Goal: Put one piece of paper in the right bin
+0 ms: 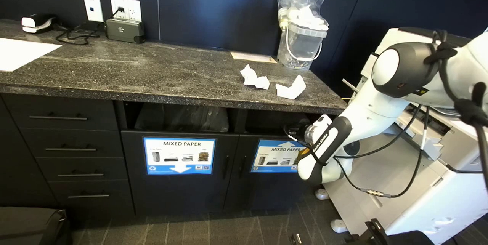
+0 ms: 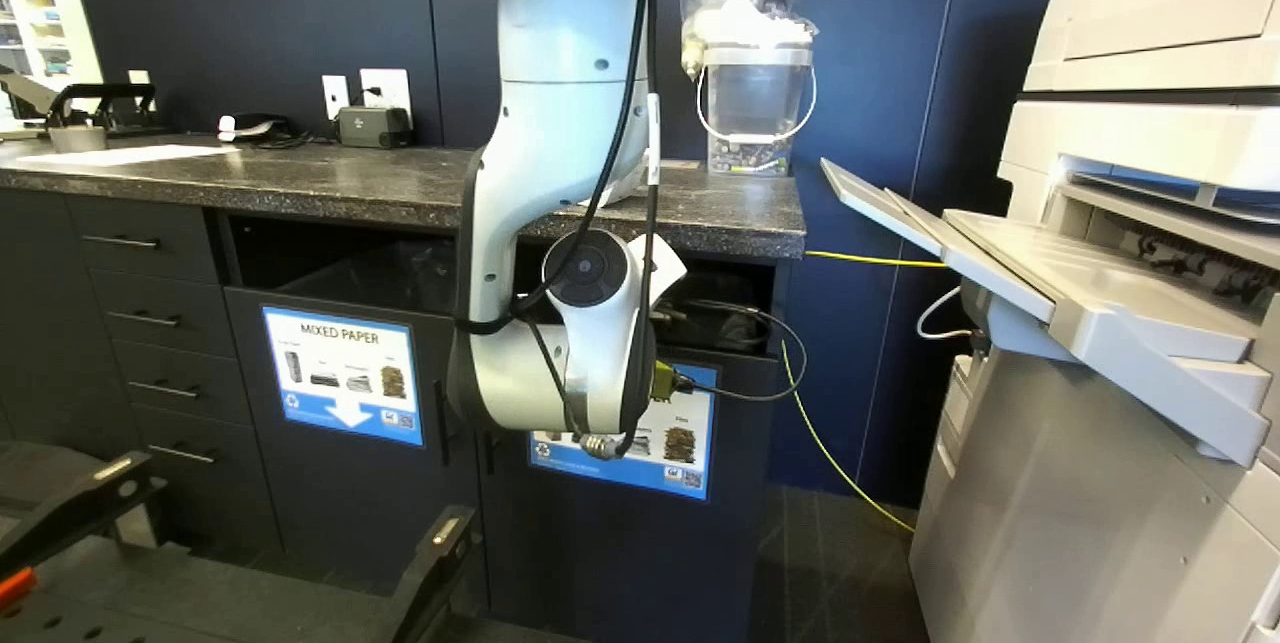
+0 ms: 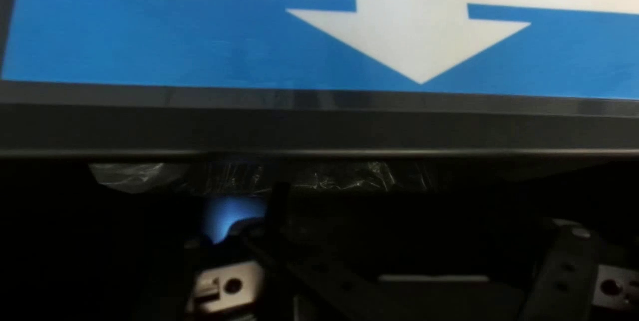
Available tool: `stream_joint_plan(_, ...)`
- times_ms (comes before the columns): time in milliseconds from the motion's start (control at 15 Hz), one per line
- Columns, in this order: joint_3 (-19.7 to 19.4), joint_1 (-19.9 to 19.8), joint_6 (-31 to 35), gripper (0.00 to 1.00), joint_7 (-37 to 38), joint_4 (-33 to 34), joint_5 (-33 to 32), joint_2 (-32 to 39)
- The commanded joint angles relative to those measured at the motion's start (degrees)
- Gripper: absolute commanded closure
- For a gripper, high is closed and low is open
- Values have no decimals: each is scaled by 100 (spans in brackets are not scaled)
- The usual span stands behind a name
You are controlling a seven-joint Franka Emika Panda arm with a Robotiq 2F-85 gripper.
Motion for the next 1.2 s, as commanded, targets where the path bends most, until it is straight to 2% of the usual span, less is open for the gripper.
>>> stream_joint_plan(0, -277, 287, 583, 0, -316, -982, 479, -570)
stream_joint_plan(200, -514, 526, 875, 0, -614, -1849, 776, -1152)
stream_joint_plan(267, -594, 627, 793, 0, -711, -2150, 871, -1433)
stream_joint_plan(533, -847, 929, -130, 0, -991, -3260, 991, -2647)
stream_joint_plan(667, -959, 1111, -729, 0, -1229, -3744, 1146, -3278)
stream_joint_plan(867, -997, 1263, -2077, 0, -1415, -4232, 1212, -4228)
stream_joint_plan(933, -1205, 1470, -2564, 0, -1213, -4411, 1046, -4569)
stream_joint_plan(1000, -951, 1256, -3042, 0, -1367, -4625, 1117, -4893)
stream_joint_plan(1133, -1097, 1505, -4014, 0, -1432, -4936, 1395, -5531)
